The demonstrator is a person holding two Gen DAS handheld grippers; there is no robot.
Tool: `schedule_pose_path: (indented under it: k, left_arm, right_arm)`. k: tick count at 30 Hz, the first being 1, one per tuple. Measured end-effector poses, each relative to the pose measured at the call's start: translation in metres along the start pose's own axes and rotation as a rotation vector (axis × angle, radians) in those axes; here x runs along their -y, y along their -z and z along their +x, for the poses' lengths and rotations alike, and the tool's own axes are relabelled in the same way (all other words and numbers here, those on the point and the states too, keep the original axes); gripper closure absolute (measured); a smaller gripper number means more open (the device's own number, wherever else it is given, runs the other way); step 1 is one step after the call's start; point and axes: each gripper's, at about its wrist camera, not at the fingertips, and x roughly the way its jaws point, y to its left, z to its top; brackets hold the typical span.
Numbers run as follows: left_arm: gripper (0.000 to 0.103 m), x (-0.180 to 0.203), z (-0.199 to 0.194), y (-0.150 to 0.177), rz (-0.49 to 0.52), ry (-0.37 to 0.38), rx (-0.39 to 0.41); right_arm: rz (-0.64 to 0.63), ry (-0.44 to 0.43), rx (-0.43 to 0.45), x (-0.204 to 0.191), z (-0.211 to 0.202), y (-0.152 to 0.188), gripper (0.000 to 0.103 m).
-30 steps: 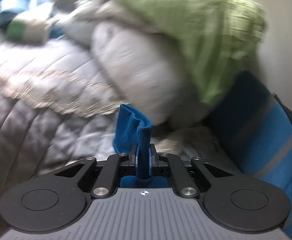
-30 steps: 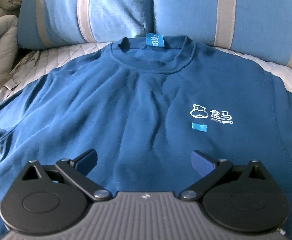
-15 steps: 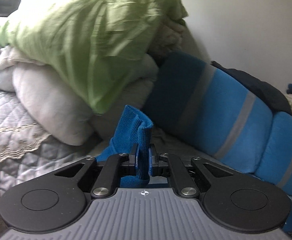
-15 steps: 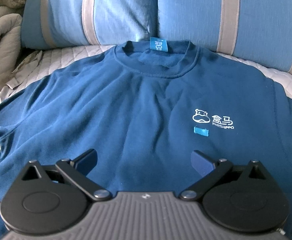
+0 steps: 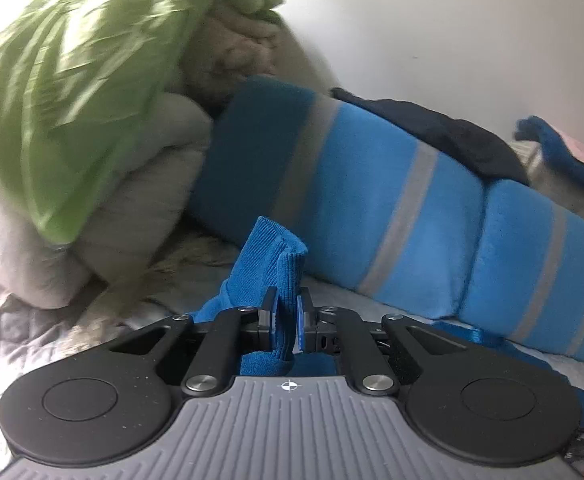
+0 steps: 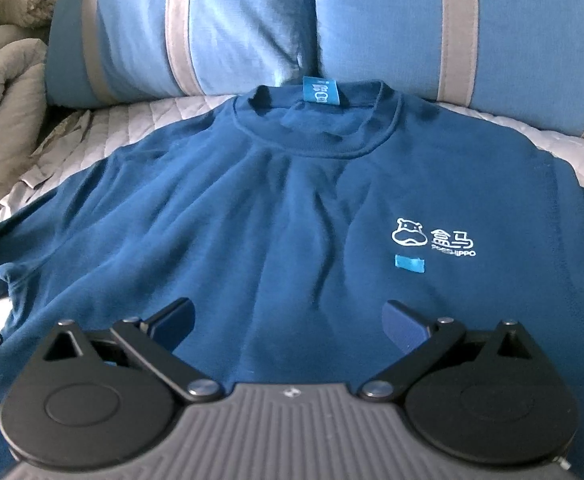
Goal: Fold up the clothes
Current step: 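Carry the cuff across the sweatshirt front with the left tool and release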
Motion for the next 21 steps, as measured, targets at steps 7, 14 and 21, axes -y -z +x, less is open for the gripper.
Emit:
schedule_pose_path:
  k: [7, 14, 21]
  left_arm:
    - [0.094, 0.033, 0.009, -0.011, 0.060, 0.070, -0.002]
    - [0.094, 0.061, 0.014, -0.011, 0.078, 0.140, -0.008]
    - [0.094, 0.089, 0.019, -0.005, 0.108, 0.196, -0.031]
  right_arm:
    - [0.003, -0.006, 0.000, 0.000, 0.001, 0.000, 0.000]
    - [0.021, -0.016, 0.000, 0.002, 0.000, 0.000, 0.000]
    - [0.019, -0.029, 0.004, 0.001, 0.000, -0.001, 0.000]
